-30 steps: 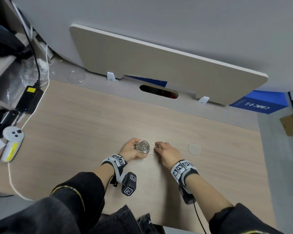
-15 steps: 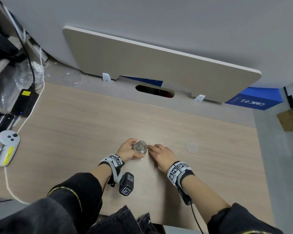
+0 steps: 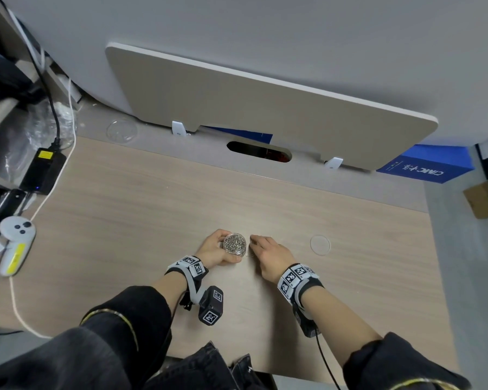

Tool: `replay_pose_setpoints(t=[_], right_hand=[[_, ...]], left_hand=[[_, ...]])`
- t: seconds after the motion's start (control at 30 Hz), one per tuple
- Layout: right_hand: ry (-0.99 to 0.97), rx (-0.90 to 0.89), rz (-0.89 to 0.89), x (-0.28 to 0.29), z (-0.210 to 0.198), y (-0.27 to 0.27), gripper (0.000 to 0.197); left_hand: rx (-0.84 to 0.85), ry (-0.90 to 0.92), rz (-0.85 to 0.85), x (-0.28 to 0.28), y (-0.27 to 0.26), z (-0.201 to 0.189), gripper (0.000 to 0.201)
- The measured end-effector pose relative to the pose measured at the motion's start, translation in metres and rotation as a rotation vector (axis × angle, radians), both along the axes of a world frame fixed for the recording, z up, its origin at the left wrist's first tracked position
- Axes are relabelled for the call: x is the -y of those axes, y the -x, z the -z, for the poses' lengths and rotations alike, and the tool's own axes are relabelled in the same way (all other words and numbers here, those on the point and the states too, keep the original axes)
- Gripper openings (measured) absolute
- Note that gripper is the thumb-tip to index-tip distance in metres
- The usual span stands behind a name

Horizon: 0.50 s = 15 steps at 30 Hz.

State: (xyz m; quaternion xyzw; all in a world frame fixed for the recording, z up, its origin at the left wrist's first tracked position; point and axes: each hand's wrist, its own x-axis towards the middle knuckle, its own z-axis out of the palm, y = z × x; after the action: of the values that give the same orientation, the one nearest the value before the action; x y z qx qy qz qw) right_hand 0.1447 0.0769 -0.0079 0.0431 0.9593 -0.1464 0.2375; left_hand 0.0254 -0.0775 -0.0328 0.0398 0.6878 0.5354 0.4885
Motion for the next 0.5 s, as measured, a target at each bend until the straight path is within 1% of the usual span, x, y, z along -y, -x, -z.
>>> replay_pose_setpoints(t=[0.1, 0.2, 0.3, 0.4, 0.5], right_hand=[[-0.004, -0.077, -0.025, -0.001, -0.002, -0.007, 0.050], [-0.028, -0.179, -0.064, 0.001, -0.001, -0.008, 0.047], [-0.020, -0.228, -0.096, 0.005, 0.001, -0.008, 0.043], [-0.051, -0.175, -0.134, 0.005, 0.001, -0.015, 0.037], [-0.074, -0.119, -0.050, -0.005, 0.001, -0.023, 0.044]], left_hand=[[0.003, -0.006, 0.003, 0.000, 0.000, 0.001, 0.068], [0.001, -0.008, 0.008, -0.001, 0.001, 0.001, 0.064], [-0.005, -0.005, 0.007, -0.001, 0.000, -0.001, 0.066], [-0.006, 0.007, 0.004, -0.001, 0.000, 0.000, 0.065], [-0.026, 0.013, 0.008, -0.001, 0.000, 0.002, 0.062]])
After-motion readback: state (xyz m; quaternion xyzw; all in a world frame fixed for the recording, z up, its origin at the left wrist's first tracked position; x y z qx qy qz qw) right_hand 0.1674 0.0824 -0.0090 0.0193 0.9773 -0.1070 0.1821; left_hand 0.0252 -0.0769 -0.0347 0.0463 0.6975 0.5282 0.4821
